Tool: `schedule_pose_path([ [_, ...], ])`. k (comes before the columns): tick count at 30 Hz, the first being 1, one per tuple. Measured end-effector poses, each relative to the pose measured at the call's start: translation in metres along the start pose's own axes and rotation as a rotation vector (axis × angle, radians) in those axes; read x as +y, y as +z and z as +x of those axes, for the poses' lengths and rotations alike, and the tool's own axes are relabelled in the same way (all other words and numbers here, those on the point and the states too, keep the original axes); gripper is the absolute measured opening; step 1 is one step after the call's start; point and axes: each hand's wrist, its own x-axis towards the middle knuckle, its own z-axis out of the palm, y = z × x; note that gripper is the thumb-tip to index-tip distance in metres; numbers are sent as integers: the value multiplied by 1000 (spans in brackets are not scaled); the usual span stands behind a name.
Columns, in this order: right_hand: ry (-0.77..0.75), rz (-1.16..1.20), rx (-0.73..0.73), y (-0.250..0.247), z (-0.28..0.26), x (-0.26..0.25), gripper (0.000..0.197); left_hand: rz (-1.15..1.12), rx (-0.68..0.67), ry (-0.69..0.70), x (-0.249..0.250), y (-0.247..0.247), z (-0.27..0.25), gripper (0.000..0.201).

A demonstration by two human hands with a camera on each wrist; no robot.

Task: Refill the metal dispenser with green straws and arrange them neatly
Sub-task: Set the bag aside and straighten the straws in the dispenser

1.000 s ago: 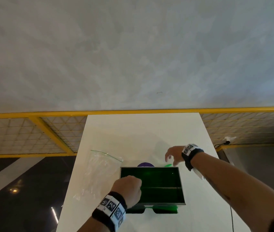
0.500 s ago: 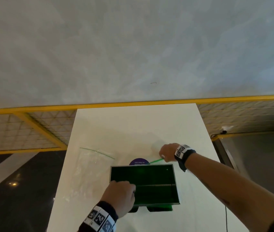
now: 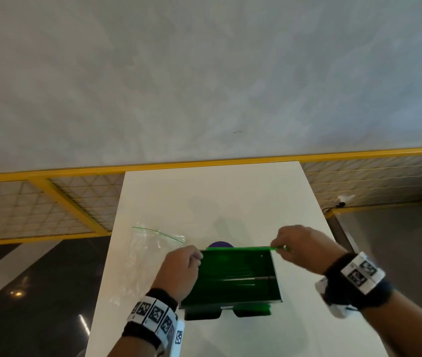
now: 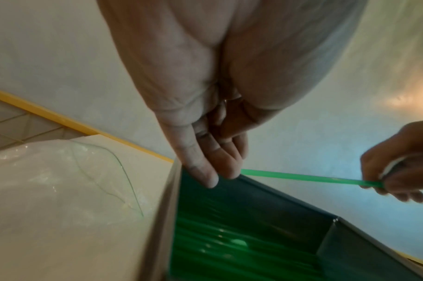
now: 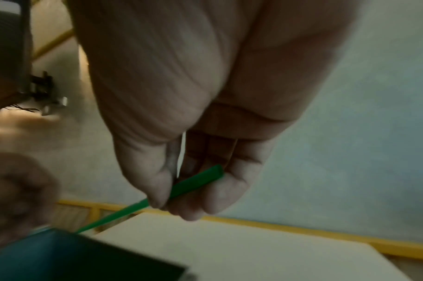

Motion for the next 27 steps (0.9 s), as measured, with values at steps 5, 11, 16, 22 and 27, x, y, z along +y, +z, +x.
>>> schedule_pose_path([
  [5,-19,-130,-114,47,21,-54,23,202,16,62,4,-9,2,22],
  [11,44,-343,-140,69,39,-74,21,414,-151,106,8,3,-3,24],
  [16,59,-422,-161,69,40,-76,19,509,-186,170,16,8,-4,25],
  [22,53,-217,-114,74,28,-88,19,690,-326,183,20,23,2,29],
  [27,-142,18,-399,92,14,-117,28,790,-498,149,18,37,3,25],
])
